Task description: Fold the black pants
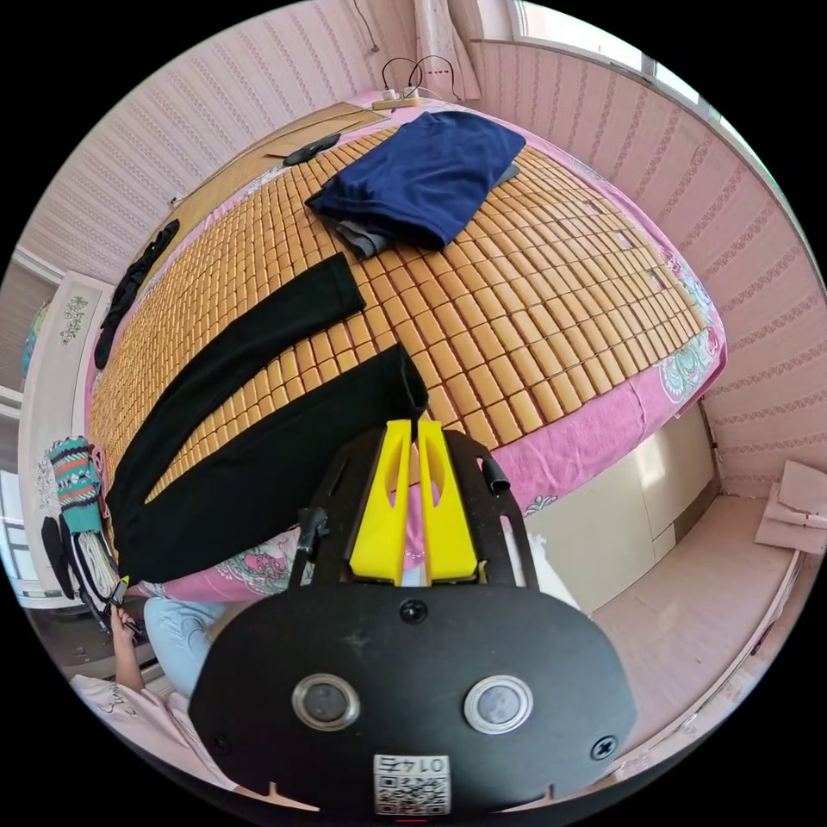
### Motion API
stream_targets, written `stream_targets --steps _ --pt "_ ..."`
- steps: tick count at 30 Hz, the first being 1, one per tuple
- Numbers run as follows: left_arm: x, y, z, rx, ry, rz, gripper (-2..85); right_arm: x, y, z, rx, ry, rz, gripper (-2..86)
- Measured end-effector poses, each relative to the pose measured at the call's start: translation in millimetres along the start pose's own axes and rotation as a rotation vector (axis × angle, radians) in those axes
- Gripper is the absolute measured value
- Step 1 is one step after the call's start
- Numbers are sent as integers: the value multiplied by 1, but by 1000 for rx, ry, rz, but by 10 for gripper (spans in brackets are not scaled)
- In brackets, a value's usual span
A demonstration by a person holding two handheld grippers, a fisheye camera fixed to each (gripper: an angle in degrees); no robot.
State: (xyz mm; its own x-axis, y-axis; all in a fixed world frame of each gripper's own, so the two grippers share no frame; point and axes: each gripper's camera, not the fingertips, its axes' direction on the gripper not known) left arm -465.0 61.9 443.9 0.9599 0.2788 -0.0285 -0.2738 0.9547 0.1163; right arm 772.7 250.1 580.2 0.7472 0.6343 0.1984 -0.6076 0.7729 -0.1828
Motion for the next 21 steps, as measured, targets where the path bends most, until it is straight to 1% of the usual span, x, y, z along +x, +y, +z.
stream_targets --steps 2,6,9,10,13,15,18,20,21 --pt "-4 -3 -18 36 40 11 25 -2 -12 -15 16 -2 -27 0" --pt "-14 -23 -56 94 157 19 24 -11 -39 -28 -14 26 -69 2" --pt "-22 -44 -70 149 207 -55 23 -16 -69 -25 -103 15 -85 5" --pt "-23 -55 -73 172 225 -74 24 -18 -84 -19 -163 31 -84 6" --pt "-18 -93 -68 176 251 -81 27 -21 -125 -7 -270 9 -50 9" --pt "-9 -119 -60 185 241 -65 34 -23 -148 -5 -265 -41 -17 13" --pt "0 -152 -43 261 156 -99 53 -23 -173 0 -197 -168 50 28" --pt "4 -156 -37 299 122 -148 54 -11 -173 1 -82 -282 139 90" --pt "8 -153 -38 335 102 -129 53 -7 -171 2 -64 -304 155 108"
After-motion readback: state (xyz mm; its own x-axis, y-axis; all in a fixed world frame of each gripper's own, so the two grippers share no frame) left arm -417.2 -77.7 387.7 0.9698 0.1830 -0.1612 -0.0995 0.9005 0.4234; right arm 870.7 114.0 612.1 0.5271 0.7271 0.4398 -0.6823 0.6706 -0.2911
